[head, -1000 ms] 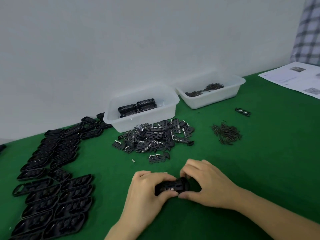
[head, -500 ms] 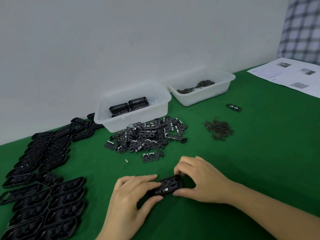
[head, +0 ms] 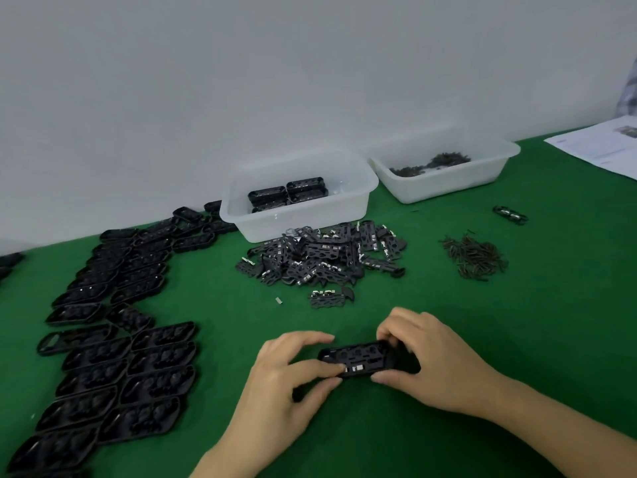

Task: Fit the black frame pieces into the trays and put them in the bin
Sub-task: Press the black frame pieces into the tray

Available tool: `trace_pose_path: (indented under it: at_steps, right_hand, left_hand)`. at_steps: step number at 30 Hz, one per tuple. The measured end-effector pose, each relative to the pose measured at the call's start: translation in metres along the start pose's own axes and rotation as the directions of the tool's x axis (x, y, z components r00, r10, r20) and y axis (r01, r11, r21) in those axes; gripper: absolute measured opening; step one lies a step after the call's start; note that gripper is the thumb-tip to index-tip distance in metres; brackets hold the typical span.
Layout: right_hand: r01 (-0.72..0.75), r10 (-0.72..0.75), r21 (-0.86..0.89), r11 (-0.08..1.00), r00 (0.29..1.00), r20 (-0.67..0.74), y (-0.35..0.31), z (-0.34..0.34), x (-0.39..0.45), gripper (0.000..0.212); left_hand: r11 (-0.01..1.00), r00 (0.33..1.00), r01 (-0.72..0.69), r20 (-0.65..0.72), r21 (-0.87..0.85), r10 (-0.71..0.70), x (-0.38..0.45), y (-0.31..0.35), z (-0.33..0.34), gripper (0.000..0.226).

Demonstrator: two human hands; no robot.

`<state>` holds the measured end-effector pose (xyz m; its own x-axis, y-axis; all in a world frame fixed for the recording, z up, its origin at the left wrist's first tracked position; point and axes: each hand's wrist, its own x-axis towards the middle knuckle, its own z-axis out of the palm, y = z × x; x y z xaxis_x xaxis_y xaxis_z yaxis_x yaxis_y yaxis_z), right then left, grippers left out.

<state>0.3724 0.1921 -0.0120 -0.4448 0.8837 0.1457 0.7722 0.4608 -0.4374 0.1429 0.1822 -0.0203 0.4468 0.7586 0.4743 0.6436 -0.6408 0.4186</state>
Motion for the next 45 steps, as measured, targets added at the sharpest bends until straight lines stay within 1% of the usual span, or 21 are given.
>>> trace_pose_path:
  at_steps: [4,7,11,15,18,23,28,30,32,33,34,36,37,38,41,45]
  right_hand:
    - [0.005,-0.005,0.008,1.000,1.000,-0.004,-0.005,0.003,-0.001,0.033]
    - [0.017,-0.017,0.009,1.000,1.000,-0.006,-0.007,0.004,-0.002,0.031]
    - [0.035,-0.035,0.035,0.999,0.999,-0.004,-0.009,0.004,-0.001,0.030]
    - [0.047,-0.046,0.074,0.996,0.999,-0.010,-0.008,0.004,0.000,0.030]
    - [0.041,-0.038,0.122,0.992,0.999,-0.019,-0.006,0.003,0.001,0.031]
    - [0.003,0.003,0.166,0.986,0.999,-0.035,-0.005,0.005,0.004,0.016]
    - [0.007,-0.003,0.137,0.991,1.000,-0.028,-0.009,0.007,0.004,0.012]
    - [0.007,0.001,0.172,0.985,0.999,-0.047,-0.009,0.006,0.004,0.011]
    - [-0.014,0.041,0.245,0.969,0.994,-0.104,-0.004,0.000,0.005,0.010]
    - [-0.030,0.069,0.241,0.970,0.985,-0.159,0.003,-0.005,0.005,0.008]
    - [-0.052,0.096,0.189,0.981,0.969,-0.227,0.013,-0.012,0.006,0.006]
    - [-0.147,0.134,-0.010,0.989,0.922,-0.364,0.039,-0.032,0.005,0.002]
    - [-0.213,0.157,-0.091,0.973,0.896,-0.416,0.053,-0.042,0.004,0.003]
    - [-0.273,0.186,-0.132,0.953,0.871,-0.455,0.065,-0.051,0.002,0.003]
    - [-0.370,0.254,-0.140,0.918,0.823,-0.508,0.088,-0.064,-0.007,0.003]
    - [-0.363,0.227,-0.184,0.913,0.830,-0.510,0.095,-0.066,-0.002,0.003]
  left_hand:
    - [0.999,0.998,0.001,0.069,-0.037,0.002,-0.001,0.001,0.001,0.017]
    - [0.998,0.996,0.009,0.086,-0.061,-0.003,-0.002,0.000,0.000,0.019]
    - [0.997,0.993,-0.037,0.110,-0.064,0.044,-0.003,-0.003,-0.003,0.020]
    - [0.996,0.990,-0.082,0.115,-0.029,0.085,-0.005,-0.003,-0.006,0.021]
    - [0.996,0.989,-0.091,0.121,0.002,0.090,-0.006,-0.002,-0.006,0.022]
    - [0.996,0.990,-0.085,0.116,0.007,0.083,-0.006,0.000,-0.007,0.022]
    - [0.997,0.990,-0.080,0.114,-0.014,0.081,-0.006,-0.001,-0.008,0.024]
    - [0.995,0.990,-0.092,0.106,-0.026,0.094,-0.005,-0.002,-0.007,0.025]
    - [0.995,0.991,-0.092,0.091,-0.031,0.094,-0.005,-0.003,-0.005,0.027]
    - [0.996,0.993,-0.083,0.083,-0.038,0.086,-0.005,-0.003,-0.005,0.028]
    - [0.996,0.994,-0.073,0.077,-0.042,0.076,-0.005,-0.003,-0.005,0.028]
    - [0.998,0.995,-0.056,0.077,-0.036,0.058,-0.004,-0.001,-0.006,0.029]
    - [0.998,0.996,-0.046,0.080,-0.033,0.049,-0.003,0.000,-0.007,0.029]
    - [0.999,0.996,-0.036,0.084,-0.033,0.038,-0.003,0.001,-0.007,0.030]
    - [0.999,0.996,-0.011,0.090,-0.039,0.014,-0.003,0.002,-0.008,0.030]
    - [1.000,0.996,-0.003,0.084,-0.031,0.006,-0.004,0.000,-0.008,0.030]
